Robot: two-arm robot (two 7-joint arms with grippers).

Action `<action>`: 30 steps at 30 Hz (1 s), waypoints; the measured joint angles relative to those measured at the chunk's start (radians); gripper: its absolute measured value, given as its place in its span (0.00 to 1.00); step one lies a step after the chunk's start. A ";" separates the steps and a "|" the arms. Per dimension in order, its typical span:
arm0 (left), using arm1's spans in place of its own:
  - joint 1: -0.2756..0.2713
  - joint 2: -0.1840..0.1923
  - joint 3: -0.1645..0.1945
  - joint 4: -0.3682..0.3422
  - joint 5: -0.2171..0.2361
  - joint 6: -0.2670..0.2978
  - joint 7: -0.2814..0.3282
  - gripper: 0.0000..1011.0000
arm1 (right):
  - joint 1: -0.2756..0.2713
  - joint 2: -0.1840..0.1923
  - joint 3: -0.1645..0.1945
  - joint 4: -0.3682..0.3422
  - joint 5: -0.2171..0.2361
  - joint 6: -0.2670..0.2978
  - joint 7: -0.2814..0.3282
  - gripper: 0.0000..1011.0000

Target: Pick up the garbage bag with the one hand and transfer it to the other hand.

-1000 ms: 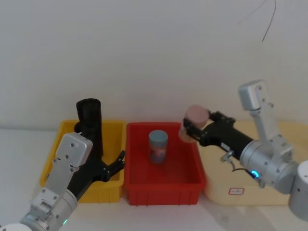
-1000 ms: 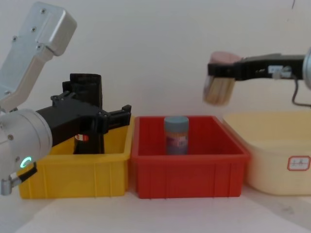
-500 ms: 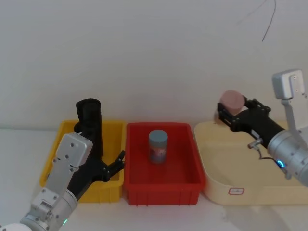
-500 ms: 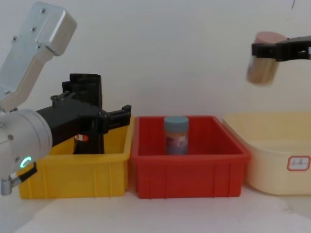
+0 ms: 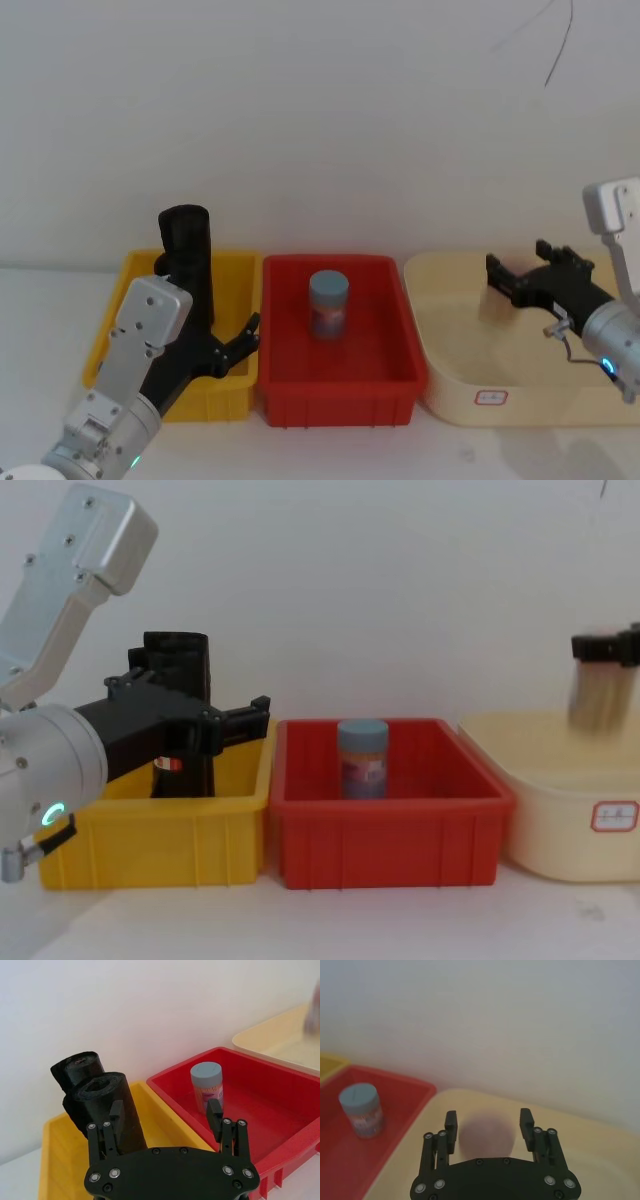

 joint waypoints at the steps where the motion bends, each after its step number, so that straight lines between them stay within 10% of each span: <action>1: 0.000 0.000 0.000 0.000 0.000 0.000 0.000 0.99 | -0.004 0.002 0.002 0.005 -0.001 0.007 0.000 0.75; 10: 0.000 0.000 0.000 0.000 0.000 0.000 0.000 0.99 | -0.016 0.009 0.011 0.021 -0.004 0.038 -0.002 0.99; 30: 0.064 0.009 -0.026 -0.056 0.014 -0.016 0.030 0.99 | -0.026 0.013 0.016 0.033 -0.006 0.058 -0.003 0.99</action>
